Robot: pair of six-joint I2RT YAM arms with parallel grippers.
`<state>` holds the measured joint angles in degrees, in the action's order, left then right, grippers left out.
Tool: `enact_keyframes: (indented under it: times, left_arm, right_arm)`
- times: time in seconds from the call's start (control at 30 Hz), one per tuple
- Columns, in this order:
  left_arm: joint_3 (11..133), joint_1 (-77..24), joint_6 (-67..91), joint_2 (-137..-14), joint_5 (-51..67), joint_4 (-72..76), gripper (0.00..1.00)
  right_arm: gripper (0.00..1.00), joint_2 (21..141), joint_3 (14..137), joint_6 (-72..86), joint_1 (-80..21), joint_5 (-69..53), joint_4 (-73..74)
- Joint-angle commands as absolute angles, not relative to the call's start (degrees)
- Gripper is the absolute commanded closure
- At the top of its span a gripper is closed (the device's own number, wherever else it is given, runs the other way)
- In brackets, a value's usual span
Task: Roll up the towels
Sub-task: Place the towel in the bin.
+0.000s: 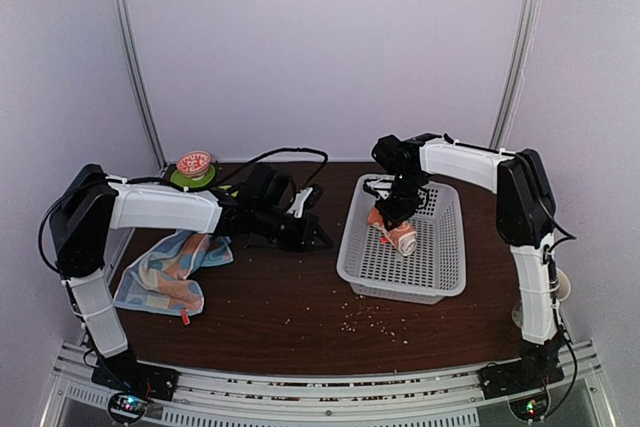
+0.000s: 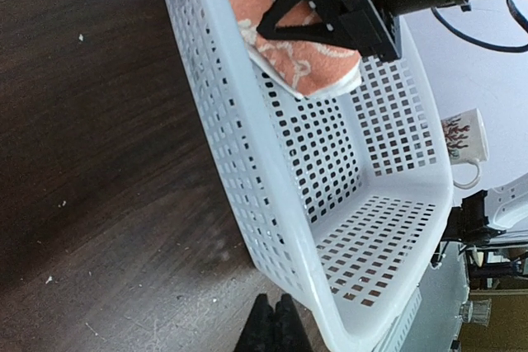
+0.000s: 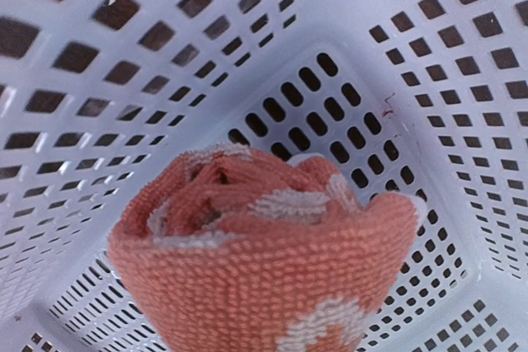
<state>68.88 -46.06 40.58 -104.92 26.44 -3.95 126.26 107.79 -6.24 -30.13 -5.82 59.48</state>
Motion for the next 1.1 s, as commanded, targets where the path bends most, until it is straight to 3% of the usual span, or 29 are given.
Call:
enact_keyframes:
  times: [0.0, 0.37, 0.57, 0.63, 0.8, 0.87, 1.07]
  left_arm:
    - [69.1, -45.6, 40.8, -106.3, 27.6, -1.7, 1.0]
    - [69.2, -45.6, 41.3, -107.5, 27.9, -1.8, 1.0]
    - [68.8, -45.6, 41.7, -107.5, 27.9, -1.5, 1.0]
    - [68.6, -45.6, 42.0, -107.6, 28.0, -1.1, 1.0]
    - [68.5, -45.6, 42.5, -108.1, 28.6, -0.3, 1.0]
    - [68.5, -45.6, 42.7, -108.1, 28.9, -0.1, 1.0]
    - [68.5, -45.6, 42.6, -107.8, 28.7, -0.3, 1.0]
  right_arm:
    - [1.0, 127.9, 110.7, -5.9, -29.7, 2.5, 60.2]
    - [0.62, 128.5, 110.7, -3.0, -29.1, 9.8, 59.9]
    - [0.54, 126.9, 110.0, -1.3, -29.0, 10.2, 59.9]
    - [0.55, 125.8, 109.2, -1.2, -28.9, 10.4, 59.5]
    - [0.82, 123.9, 107.1, -1.6, -28.5, 9.8, 58.3]
    - [0.88, 123.7, 106.9, -1.0, -28.0, 10.0, 58.4]
    - [0.93, 120.8, 103.7, 6.2, -25.3, 11.3, 55.8]
